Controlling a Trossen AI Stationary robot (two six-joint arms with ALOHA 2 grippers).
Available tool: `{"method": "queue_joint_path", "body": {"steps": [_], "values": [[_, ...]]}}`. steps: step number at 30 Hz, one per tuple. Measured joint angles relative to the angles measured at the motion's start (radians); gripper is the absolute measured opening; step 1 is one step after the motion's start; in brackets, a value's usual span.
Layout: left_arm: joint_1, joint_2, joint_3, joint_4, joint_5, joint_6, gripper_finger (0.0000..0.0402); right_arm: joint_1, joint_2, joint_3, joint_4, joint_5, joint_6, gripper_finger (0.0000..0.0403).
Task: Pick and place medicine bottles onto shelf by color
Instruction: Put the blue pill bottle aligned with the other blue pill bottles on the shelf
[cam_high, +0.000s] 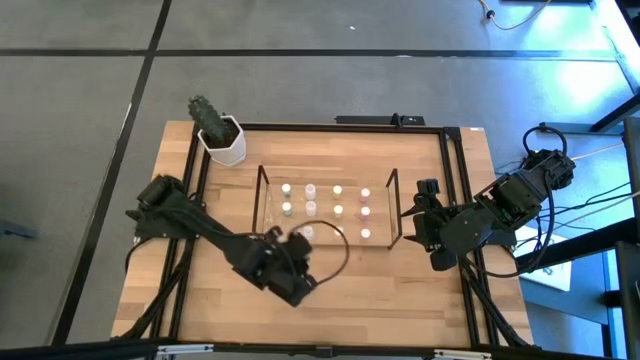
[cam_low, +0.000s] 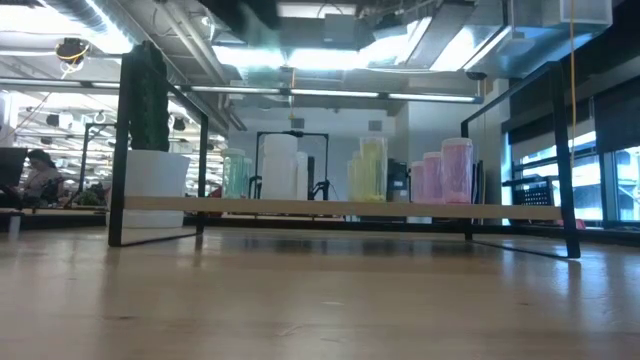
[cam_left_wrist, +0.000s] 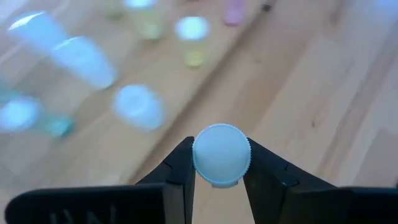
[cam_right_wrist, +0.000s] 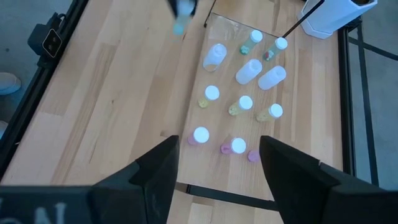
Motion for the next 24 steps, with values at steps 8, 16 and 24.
{"method": "queue_joint_path", "body": {"steps": [8, 16, 24], "values": [[-0.034, -0.073, 0.0, -0.204, -0.017, -0.326, 0.0092, 0.0, 0.0, 0.0, 0.013, 0.0, 0.0, 0.0224], [-0.036, -0.096, 0.0, -0.246, -0.042, -0.391, 0.0092, 0.0, 0.0, 0.0, 0.018, 0.0, 0.0, 0.0224], [-0.032, -0.092, 0.0, -0.294, -0.046, -0.415, 0.0092, 0.0, 0.0, 0.0, 0.018, 0.0, 0.0, 0.0224]]}}
